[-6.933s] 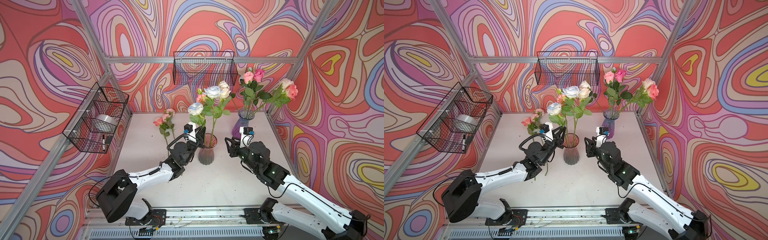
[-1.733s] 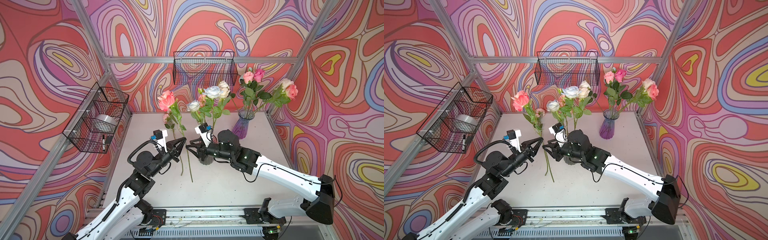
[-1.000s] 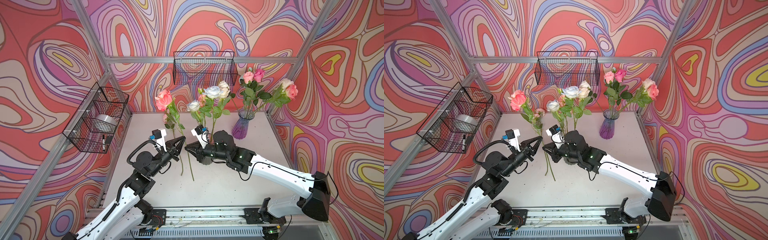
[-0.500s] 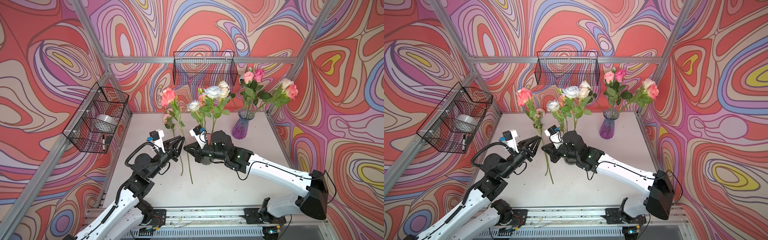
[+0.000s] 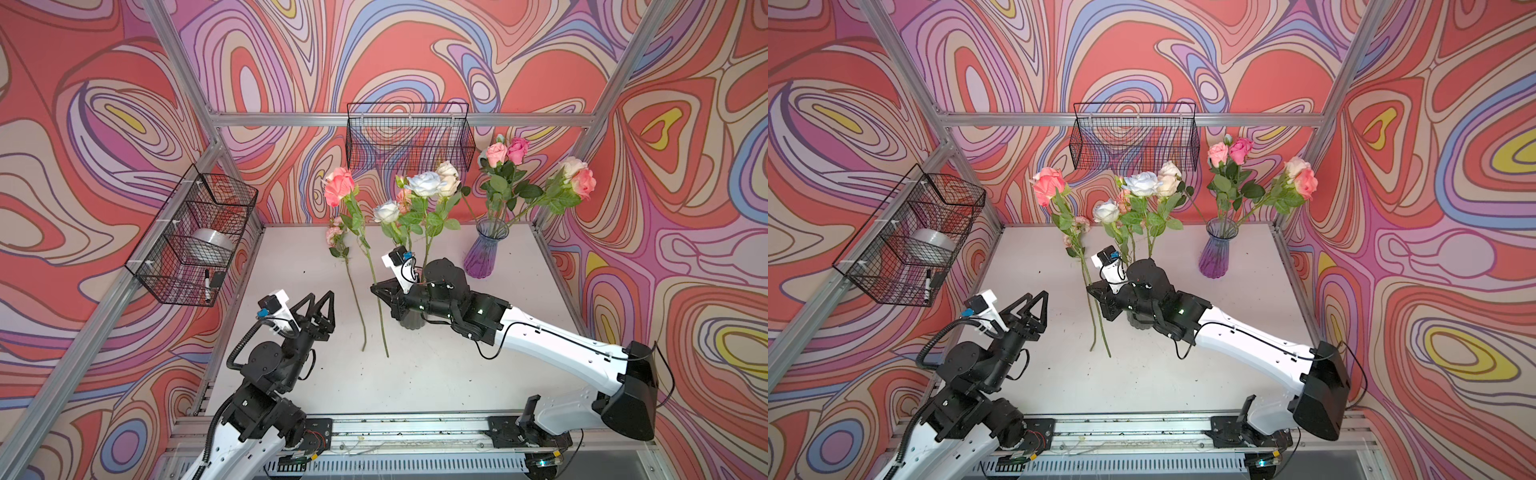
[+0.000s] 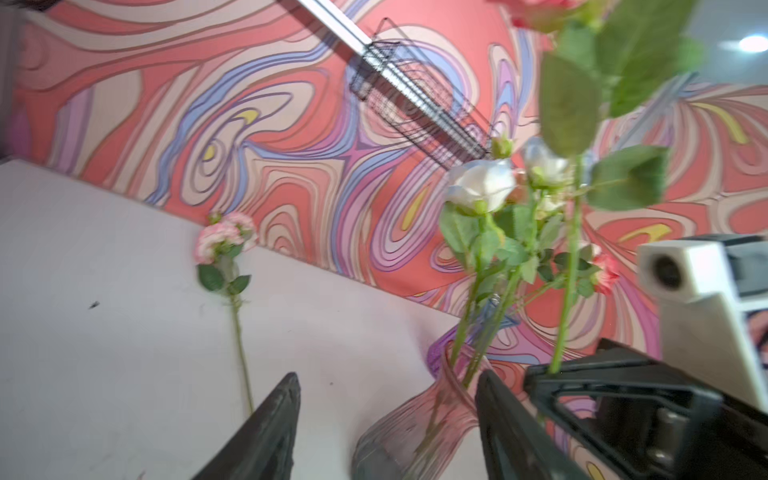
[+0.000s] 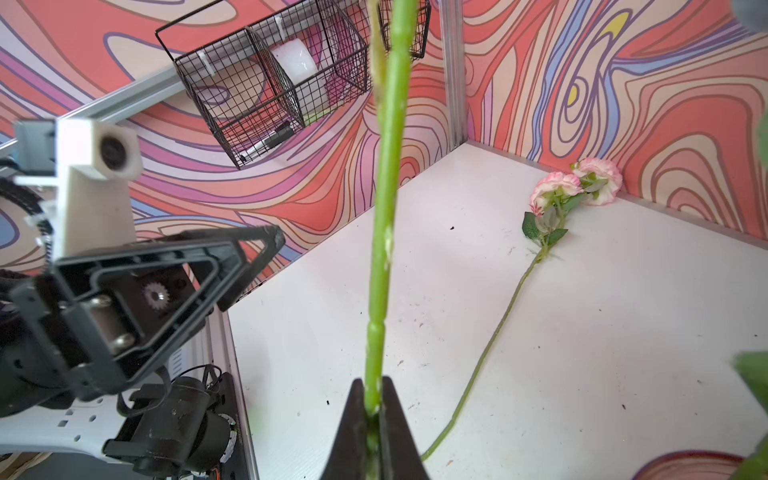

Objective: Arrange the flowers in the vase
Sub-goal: 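Open the left gripper and draw it back while the right lifts the rose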

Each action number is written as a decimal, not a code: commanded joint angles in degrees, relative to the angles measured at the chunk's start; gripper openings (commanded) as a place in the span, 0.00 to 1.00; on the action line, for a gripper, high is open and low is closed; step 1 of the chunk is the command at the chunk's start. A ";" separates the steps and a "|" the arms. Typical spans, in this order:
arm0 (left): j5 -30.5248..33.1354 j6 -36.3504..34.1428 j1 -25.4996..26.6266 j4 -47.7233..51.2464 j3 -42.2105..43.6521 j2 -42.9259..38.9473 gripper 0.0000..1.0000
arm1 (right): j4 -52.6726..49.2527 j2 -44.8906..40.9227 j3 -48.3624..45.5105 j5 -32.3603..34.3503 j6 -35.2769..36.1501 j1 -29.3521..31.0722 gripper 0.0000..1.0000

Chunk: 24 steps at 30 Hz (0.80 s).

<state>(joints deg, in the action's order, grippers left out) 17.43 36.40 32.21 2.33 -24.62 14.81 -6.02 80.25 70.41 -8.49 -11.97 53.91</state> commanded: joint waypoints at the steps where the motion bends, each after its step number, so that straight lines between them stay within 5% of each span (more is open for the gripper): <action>1: 11.83 7.62 0.14 16.45 1.71 -4.83 0.66 | 0.20 -1.75 2.06 1.85 1.99 -0.07 0.00; 8: 14.04 11.88 0.14 23.62 4.91 -13.01 0.65 | -0.24 -0.89 4.95 5.02 4.23 -0.03 0.00; 16: 12.96 12.97 0.16 25.20 5.01 -12.14 0.64 | -0.85 -1.68 8.02 9.08 7.55 -0.04 0.00; 19: 9.69 14.73 0.14 23.53 5.61 -11.02 0.65 | -0.96 -2.27 9.10 12.73 10.06 -0.08 0.00; 24: -3.26 15.20 0.14 6.73 10.06 -5.47 0.65 | -0.42 -3.36 10.26 21.02 14.67 -0.05 0.00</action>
<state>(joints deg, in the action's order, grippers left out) 21.80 49.60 32.21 18.28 -16.34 6.31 -7.07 79.40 78.89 5.82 -1.43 53.93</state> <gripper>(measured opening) 0.655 0.050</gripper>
